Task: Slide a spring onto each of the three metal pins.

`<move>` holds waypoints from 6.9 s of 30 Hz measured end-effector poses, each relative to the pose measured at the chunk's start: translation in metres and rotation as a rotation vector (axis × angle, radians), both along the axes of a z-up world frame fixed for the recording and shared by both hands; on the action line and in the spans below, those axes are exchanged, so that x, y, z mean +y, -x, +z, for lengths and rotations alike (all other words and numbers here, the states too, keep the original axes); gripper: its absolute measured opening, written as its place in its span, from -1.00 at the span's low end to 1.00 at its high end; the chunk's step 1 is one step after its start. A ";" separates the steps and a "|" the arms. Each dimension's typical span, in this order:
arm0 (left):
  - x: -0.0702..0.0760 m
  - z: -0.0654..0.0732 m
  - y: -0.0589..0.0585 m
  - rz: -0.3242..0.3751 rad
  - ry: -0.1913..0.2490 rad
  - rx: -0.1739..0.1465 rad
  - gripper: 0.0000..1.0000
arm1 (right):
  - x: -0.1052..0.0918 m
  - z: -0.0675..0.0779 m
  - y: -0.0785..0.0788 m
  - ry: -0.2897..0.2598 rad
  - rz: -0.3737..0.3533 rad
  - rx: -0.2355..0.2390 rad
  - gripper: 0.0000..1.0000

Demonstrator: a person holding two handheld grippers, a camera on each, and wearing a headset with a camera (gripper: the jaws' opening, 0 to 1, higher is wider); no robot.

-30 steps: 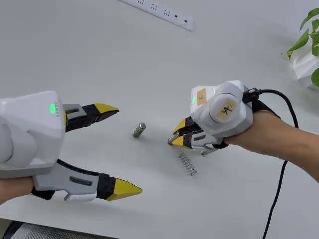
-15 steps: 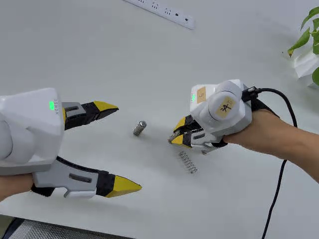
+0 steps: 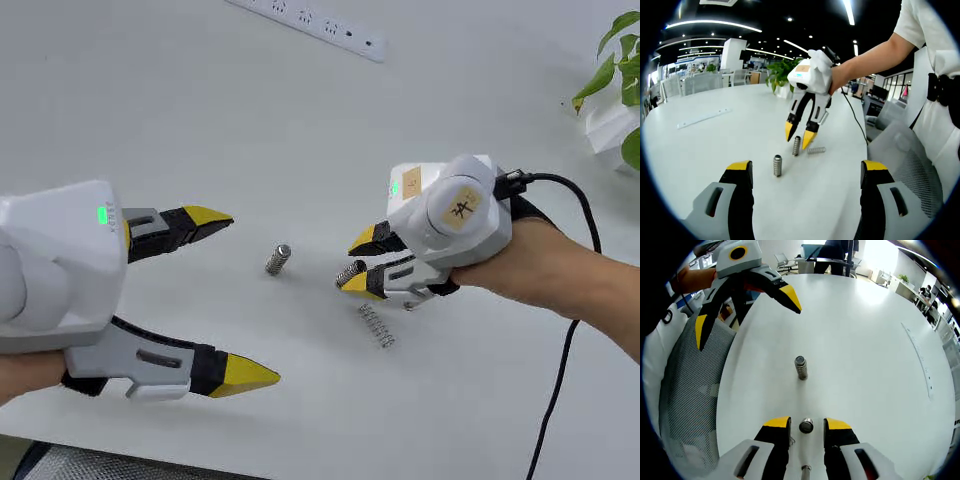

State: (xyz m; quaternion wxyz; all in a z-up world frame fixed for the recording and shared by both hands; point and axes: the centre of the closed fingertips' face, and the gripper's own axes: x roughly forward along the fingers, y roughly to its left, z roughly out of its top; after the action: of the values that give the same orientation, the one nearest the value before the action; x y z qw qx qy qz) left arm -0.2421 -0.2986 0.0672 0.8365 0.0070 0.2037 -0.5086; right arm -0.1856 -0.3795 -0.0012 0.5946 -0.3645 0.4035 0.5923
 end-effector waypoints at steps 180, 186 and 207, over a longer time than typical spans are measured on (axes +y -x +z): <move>-0.123 -0.104 0.013 -0.382 -0.774 0.096 -0.87 | -0.214 0.051 0.085 -0.543 -0.738 -0.143 0.67; -0.129 -0.091 0.012 -0.355 -0.694 0.104 -0.87 | -0.212 0.054 0.083 -0.540 -0.727 -0.143 0.67; -0.143 -0.005 0.003 -0.237 -0.330 0.045 -0.87 | -0.166 0.118 0.062 -0.607 -0.569 -0.158 0.55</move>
State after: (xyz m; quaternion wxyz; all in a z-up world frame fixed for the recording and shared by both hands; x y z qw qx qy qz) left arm -0.2452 -0.4415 0.0624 0.7537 0.1567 0.3005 -0.5632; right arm -0.2475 -0.5454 0.1172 0.8439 -0.0913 0.2483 0.4667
